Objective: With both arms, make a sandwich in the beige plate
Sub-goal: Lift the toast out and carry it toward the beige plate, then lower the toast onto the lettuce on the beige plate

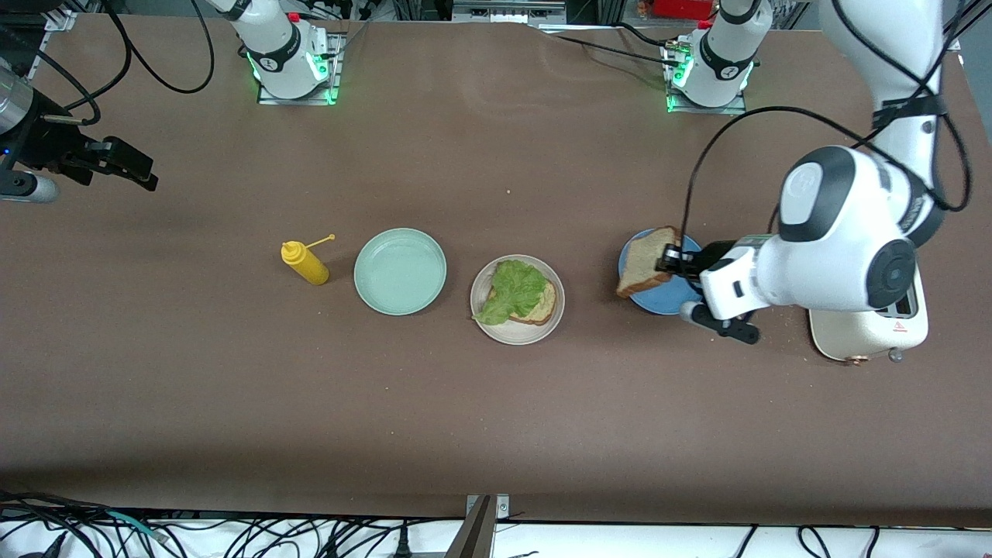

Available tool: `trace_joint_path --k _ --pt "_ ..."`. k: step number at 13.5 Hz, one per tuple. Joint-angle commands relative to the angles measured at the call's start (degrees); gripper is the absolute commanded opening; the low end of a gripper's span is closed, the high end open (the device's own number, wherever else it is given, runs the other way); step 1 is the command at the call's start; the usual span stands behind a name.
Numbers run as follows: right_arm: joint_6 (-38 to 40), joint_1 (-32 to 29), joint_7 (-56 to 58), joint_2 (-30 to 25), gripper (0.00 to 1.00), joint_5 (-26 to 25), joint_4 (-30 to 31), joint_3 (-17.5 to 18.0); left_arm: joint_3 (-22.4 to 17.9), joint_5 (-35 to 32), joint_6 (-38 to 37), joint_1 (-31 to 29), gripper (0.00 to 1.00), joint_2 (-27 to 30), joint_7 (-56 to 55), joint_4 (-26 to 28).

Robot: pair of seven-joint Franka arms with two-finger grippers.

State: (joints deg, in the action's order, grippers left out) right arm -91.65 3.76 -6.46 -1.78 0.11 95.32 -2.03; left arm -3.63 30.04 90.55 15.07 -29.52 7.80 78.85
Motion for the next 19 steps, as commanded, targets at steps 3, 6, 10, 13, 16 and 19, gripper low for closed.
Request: trace_joint_path --k 3,6,10,13,16,19 --pt "1.1 -0.6 0.7 0.6 1.00 -0.5 -1.5 0.4 -0.9 12.3 -0.8 1.3 0.00 -5.1 -3.1 -2.6" --pt "1.1 -0.6 0.7 0.5 1.00 -0.5 -1.5 0.4 -0.9 16.0 1.0 4.7 0.00 -7.5 -4.9 -2.7" --pt "1.1 -0.6 0.7 0.6 1.00 -0.5 -1.5 0.4 -0.9 23.4 6.2 6.6 0.00 -10.9 -4.9 -3.1" --pt "1.1 -0.6 0.7 0.6 1.00 -0.5 -1.5 0.4 -0.9 25.9 12.6 8.9 0.00 -13.5 -5.3 -3.2" --pt "1.1 -0.6 0.7 0.6 1.00 -0.5 -1.5 0.4 -0.9 29.6 14.2 9.6 0.00 -15.3 -5.4 -3.2" --pt "1.1 -0.6 0.7 0.6 1.00 -0.5 -1.5 0.4 -0.9 29.9 14.3 9.7 0.00 -16.3 -4.8 -3.1"
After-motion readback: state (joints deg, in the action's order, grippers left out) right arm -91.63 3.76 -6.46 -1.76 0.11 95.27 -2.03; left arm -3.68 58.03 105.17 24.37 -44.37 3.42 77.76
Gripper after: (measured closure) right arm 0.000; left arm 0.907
